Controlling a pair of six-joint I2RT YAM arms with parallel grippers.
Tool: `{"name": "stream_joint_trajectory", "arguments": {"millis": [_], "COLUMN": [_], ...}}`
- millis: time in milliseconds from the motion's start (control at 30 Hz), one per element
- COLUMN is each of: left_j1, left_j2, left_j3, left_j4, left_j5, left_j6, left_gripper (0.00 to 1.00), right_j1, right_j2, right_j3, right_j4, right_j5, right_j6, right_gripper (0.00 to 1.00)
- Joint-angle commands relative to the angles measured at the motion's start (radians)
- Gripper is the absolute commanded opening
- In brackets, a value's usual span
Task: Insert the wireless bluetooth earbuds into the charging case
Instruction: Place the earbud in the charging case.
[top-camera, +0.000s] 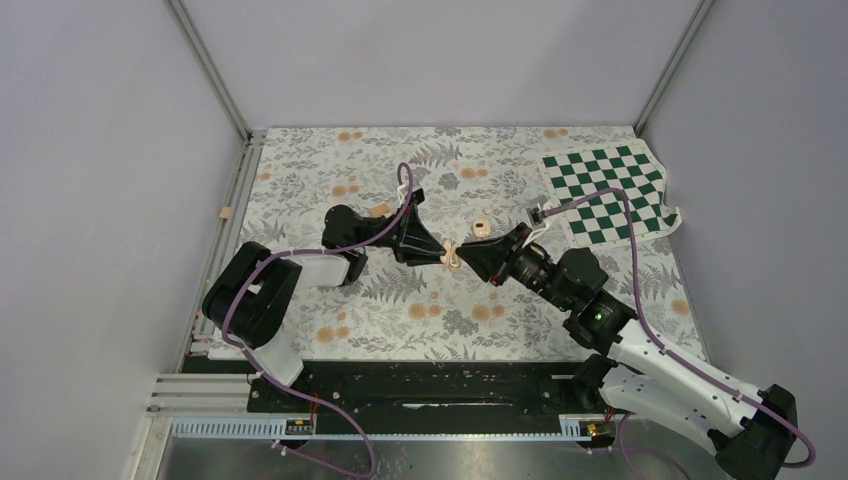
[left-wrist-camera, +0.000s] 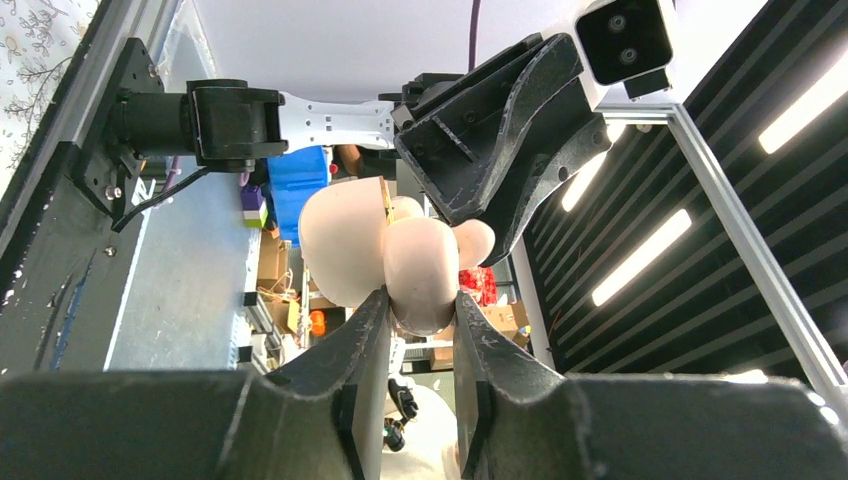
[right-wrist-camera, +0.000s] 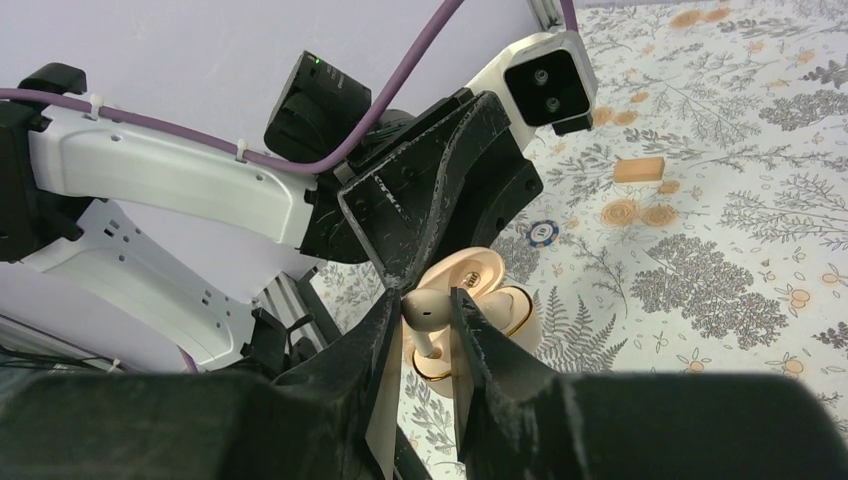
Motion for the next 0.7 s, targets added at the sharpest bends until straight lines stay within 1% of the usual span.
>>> {"name": "stream_joint_trajectory", "arguments": {"millis": [0, 133, 367, 567, 667], "left_j1": [-0.004, -0.003, -0.002, 0.009, 0.016], "left_j2": [-0.021, -0.023, -0.005, 0.016, 0.021], "left_j3": [0.037, 0.083, 0.187, 0.229, 0.233], "left_j4": [0.094, 0.097, 0.097, 0.096, 0.097], "left_j5": [-0.040, -0.049, -0.024, -0.013, -0.013], "left_j6": [-0.045, -0.096, -0.154, -0.181, -0.187], "left_gripper": [0.00, 0.00, 0.00, 0.00, 0.00], "right_j1": [0.007, 0.006, 0.005, -0.005, -0.012], "right_j2": [-0.019, 0.005, 0.046, 0.066, 0.065], "right_j3": [0.022, 0.075, 0.159, 0.207, 0.203], "right_j4": [0.070, 0.069, 0.091, 0.092, 0.090], "right_j5": [0.031, 0.045, 0.077, 0.093, 0.087], "right_j6": [-0.007, -0.040, -0.083, -0.118, -0.125], "right_gripper": [0.00, 0.00, 0.00, 0.00, 0.00]}}
